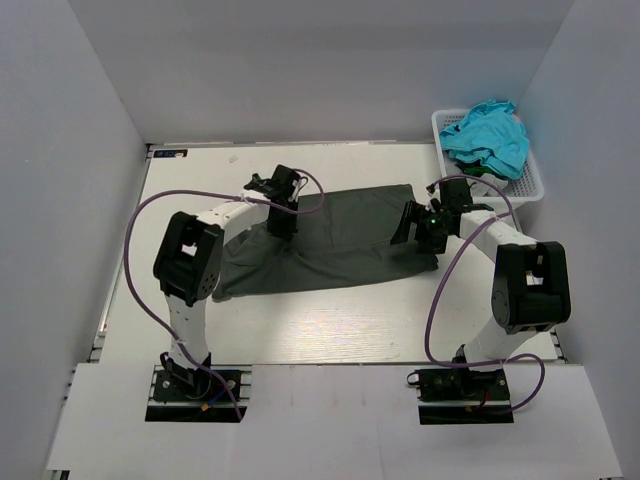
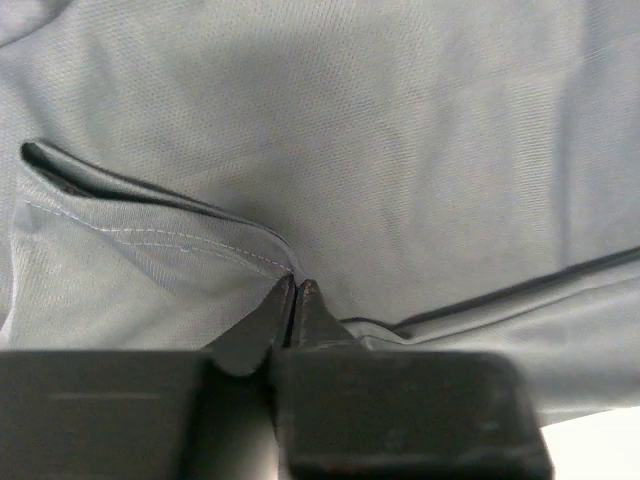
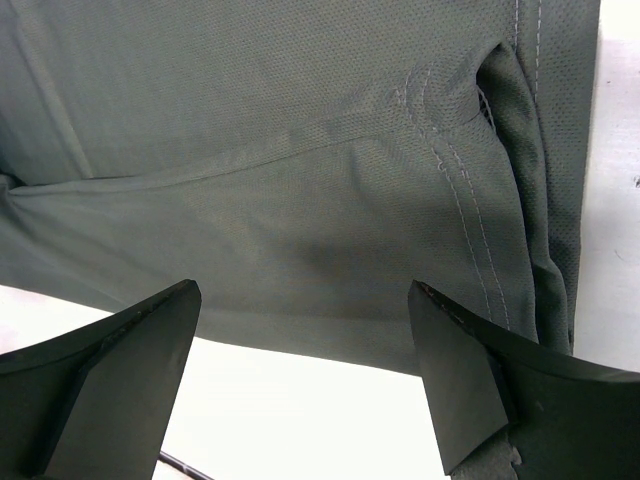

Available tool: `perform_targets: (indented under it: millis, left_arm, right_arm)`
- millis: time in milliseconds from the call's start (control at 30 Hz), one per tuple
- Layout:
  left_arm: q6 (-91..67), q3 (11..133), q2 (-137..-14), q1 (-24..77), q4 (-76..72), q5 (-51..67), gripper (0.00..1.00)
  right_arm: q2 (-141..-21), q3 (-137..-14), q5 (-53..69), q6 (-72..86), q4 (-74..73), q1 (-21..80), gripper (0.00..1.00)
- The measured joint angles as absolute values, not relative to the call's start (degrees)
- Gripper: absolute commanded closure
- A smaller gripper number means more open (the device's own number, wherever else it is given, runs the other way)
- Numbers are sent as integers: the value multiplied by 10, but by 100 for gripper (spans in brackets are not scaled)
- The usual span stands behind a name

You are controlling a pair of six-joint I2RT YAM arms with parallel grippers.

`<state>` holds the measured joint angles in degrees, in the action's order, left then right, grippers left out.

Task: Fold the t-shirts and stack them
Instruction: Fold the flattened tshirt in 1/3 of the way

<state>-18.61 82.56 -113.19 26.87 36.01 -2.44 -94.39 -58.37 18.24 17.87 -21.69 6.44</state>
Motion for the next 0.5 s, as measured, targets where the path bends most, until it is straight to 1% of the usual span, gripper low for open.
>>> perform_targets:
  millis: [33,67,100,133,167,233,267,300,333,433,500]
  left_arm:
    - [-182,828,-1138,269,364,-25,63]
    - [-176,832,-1143,269,369,-25,51]
    - [-176,836,-1148,272,376,-26,42]
    - [-175,841,-1152,272,381,-27,20]
    - [-176,843,-1155,273,384,-29,9]
    - [-181,845,-1154,274,390,-35,8]
    - [-185,845,-1151,274,391,-40,4]
    - [-191,845,-1147,274,390,-46,4]
    - [-196,843,-1138,274,387,-52,0]
    - [-214,817,-1088,275,364,-65,0]
    - [-227,789,-1032,275,343,-70,0]
  right_arm:
    - [-945,-584,182,178,-217,64,10]
    - [-946,-584,182,178,-217,64,10]
    - [-948,-584,182,178,-217,64,10]
    - [-948,-584,182,178,-217,64,10]
    - [-949,-584,182,178,-217,64,10]
    - [-949,-584,182,177,-217,64,10]
    - [-949,-584,182,177,-217,64,10]
    - [-949,-584,182,176,-217,64,10]
    - [-948,-584,182,175,-217,64,10]
    - [-939,-584,180,175,-218,65,10]
    - [-925,-584,179,175,-218,65,10]
